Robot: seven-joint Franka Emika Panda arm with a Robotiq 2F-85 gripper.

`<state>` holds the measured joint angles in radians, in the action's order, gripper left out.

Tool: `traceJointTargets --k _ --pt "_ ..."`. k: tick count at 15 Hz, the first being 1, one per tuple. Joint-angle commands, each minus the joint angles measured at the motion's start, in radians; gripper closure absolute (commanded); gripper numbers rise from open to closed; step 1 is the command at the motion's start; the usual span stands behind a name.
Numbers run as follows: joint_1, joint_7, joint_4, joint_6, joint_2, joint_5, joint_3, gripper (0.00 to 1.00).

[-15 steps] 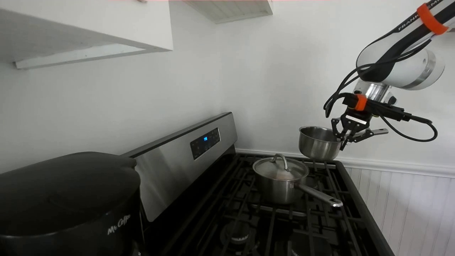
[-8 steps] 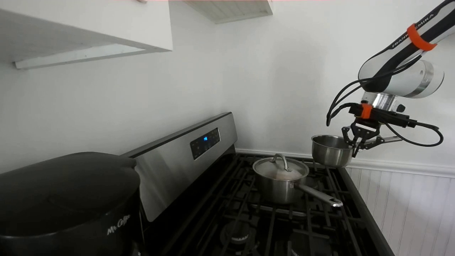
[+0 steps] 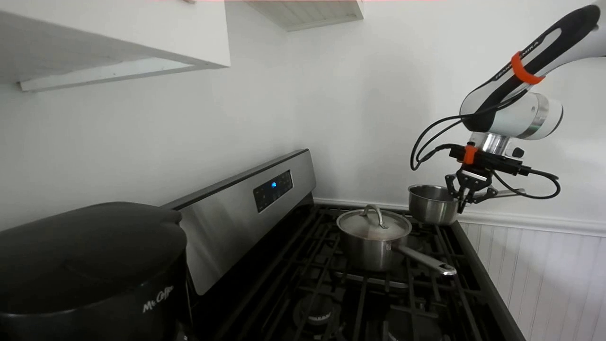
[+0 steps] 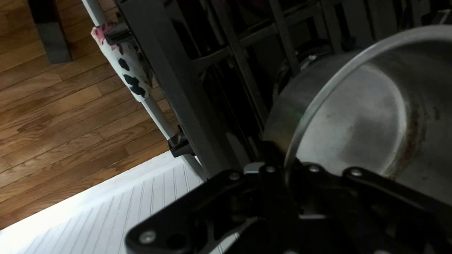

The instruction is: Slide the silver pot on the right to the middle of the job of the stove, pick up the silver pot on the left and place it on the bottom right cooker on the hob of the stove

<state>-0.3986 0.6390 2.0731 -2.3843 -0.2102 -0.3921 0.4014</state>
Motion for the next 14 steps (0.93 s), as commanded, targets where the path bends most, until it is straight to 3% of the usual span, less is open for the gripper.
traceJointTargets --k 1,14 --pt "-0.011 0.011 -0.116 0.049 -0.085 -0.049 -0.016 0.99" --pt "-0.003 0.019 -0.216 0.071 -0.224 -0.018 -0.039 0.96"
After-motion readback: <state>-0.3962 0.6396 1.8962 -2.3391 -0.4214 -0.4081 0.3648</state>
